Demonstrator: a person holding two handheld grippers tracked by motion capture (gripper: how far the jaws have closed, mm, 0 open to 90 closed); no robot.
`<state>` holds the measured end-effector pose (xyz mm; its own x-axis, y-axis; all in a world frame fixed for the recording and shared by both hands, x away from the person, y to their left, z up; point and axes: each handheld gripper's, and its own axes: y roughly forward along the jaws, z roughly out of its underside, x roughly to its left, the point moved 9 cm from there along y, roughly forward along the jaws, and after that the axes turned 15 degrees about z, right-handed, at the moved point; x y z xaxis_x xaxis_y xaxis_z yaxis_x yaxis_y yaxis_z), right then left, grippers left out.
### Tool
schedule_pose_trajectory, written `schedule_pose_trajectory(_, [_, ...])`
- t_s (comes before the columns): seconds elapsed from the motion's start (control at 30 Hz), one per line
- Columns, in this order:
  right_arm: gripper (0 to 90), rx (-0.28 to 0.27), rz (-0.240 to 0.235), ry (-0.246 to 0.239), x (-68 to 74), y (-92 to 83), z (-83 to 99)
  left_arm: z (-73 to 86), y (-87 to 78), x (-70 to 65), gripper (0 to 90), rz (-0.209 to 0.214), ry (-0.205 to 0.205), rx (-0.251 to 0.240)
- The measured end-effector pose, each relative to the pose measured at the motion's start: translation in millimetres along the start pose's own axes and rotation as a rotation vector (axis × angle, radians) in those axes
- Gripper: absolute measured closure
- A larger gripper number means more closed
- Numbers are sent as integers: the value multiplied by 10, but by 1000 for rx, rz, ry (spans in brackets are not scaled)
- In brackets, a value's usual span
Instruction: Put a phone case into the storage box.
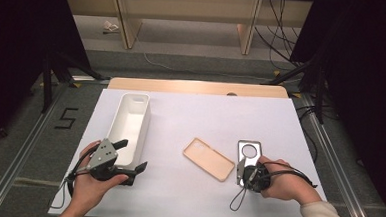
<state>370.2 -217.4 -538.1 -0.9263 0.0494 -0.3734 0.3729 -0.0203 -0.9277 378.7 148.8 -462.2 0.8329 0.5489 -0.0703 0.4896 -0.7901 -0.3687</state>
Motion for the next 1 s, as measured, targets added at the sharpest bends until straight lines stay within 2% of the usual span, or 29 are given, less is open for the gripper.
schedule_pose_trajectory(0.1, [890, -17, 2, 7, -17, -32, -7, -1, -2, 3, 56, -1, 0, -1])
schedule_pose_trajectory(0.13, [890, -32, 1, 24, -25, -70, -14, -2, -2, 4, 56, -1, -1, -2])
schedule_pose_trajectory(0.2, [890, -39, 5, 17, -40, -87, -16, -2, -3, 2, 57, -1, 0, -2])
schedule_pose_trajectory(0.67, [890, -164, 30, 106, -149, -281, -64, -7, -7, 5, 59, -4, 2, -4])
schedule_pose_trajectory(1.0, [890, -194, 43, 115, -176, -295, -95, -8, -9, 6, 59, -5, 2, -4])
